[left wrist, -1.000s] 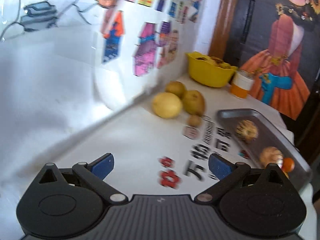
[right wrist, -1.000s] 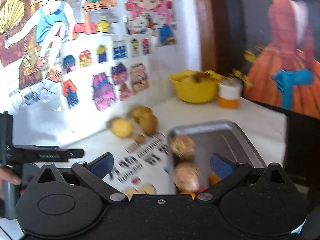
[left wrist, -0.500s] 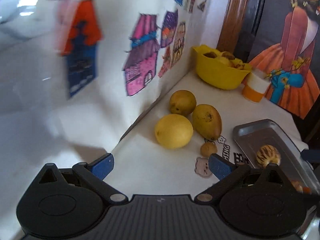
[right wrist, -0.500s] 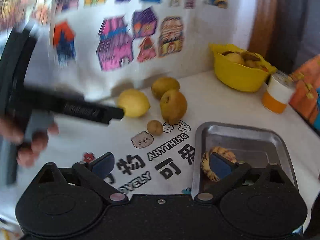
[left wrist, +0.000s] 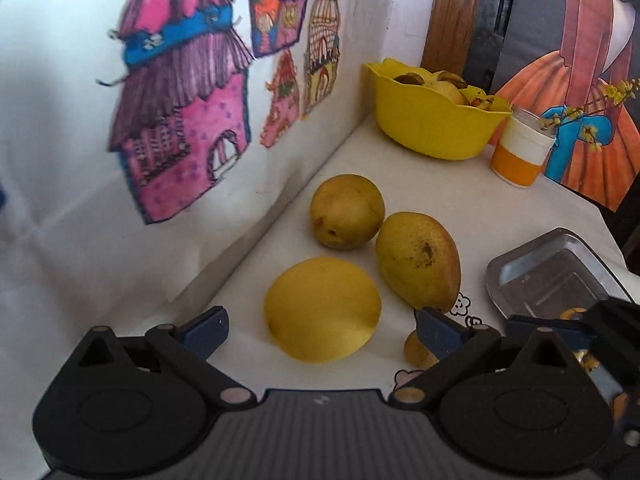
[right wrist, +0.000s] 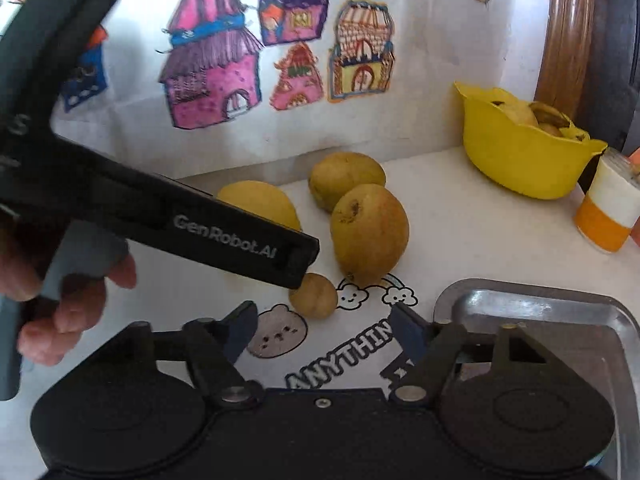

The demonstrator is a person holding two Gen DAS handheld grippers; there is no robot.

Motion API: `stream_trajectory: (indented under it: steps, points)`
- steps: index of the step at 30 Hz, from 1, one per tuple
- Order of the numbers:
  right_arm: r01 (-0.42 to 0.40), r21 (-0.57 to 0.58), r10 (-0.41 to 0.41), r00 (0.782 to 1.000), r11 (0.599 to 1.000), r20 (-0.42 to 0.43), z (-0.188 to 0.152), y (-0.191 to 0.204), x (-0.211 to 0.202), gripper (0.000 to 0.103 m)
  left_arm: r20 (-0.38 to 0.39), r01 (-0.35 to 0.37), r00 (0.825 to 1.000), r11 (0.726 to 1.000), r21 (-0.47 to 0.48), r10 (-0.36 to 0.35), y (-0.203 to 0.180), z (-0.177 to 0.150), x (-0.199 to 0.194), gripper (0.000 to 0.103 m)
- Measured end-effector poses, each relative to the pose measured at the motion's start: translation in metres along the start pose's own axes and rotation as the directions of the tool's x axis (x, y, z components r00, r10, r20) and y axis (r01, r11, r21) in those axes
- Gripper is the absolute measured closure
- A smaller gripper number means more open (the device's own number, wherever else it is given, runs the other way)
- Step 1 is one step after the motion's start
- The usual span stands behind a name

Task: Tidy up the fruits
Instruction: 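Grasp the large round yellow fruit with the left tool while the right tool grasps a small brown kiwi, then carry the yellow fruit onto the tray and open the left tool while the right tool releases the kiwi there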

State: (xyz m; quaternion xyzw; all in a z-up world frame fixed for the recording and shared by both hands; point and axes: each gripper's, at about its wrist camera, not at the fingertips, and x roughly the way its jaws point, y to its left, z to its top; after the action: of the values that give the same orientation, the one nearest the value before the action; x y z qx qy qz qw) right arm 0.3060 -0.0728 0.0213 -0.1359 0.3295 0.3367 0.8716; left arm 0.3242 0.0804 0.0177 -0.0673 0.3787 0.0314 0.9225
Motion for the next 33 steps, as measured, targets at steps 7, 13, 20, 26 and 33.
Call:
stream_trajectory:
  steps: [7, 13, 20, 26, 33]
  points:
    - [-0.027, 0.033, 0.027, 1.0, 0.999, 0.015, 0.001, -0.002, 0.011, 0.05, 0.014, 0.009, 1.0, 1.0, 0.004, -0.009, 0.001, 0.003, 0.002, 0.019]
    - [-0.035, 0.05, 0.033, 0.999, 0.998, 0.033, 0.0, -0.002, 0.012, 0.061, 0.031, 0.018, 0.999, 1.0, 0.001, -0.018, 0.004, 0.0, 0.001, 0.036]
    - [-0.017, 0.059, 0.015, 0.999, 0.998, 0.043, -0.001, -0.005, 0.013, 0.072, 0.04, 0.023, 0.999, 1.0, -0.021, -0.022, 0.007, -0.001, 0.0, 0.037]
    - [-0.022, 0.09, 0.02, 0.999, 0.996, 0.032, -0.007, -0.01, 0.002, 0.073, 0.037, 0.039, 0.999, 0.998, -0.054, -0.037, 0.008, -0.004, -0.005, 0.038]
    - [-0.006, 0.109, -0.005, 0.995, 0.994, 0.097, -0.012, -0.024, -0.042, 0.073, 0.023, 0.042, 0.999, 0.996, -0.082, -0.04, 0.004, -0.009, -0.016, 0.038]
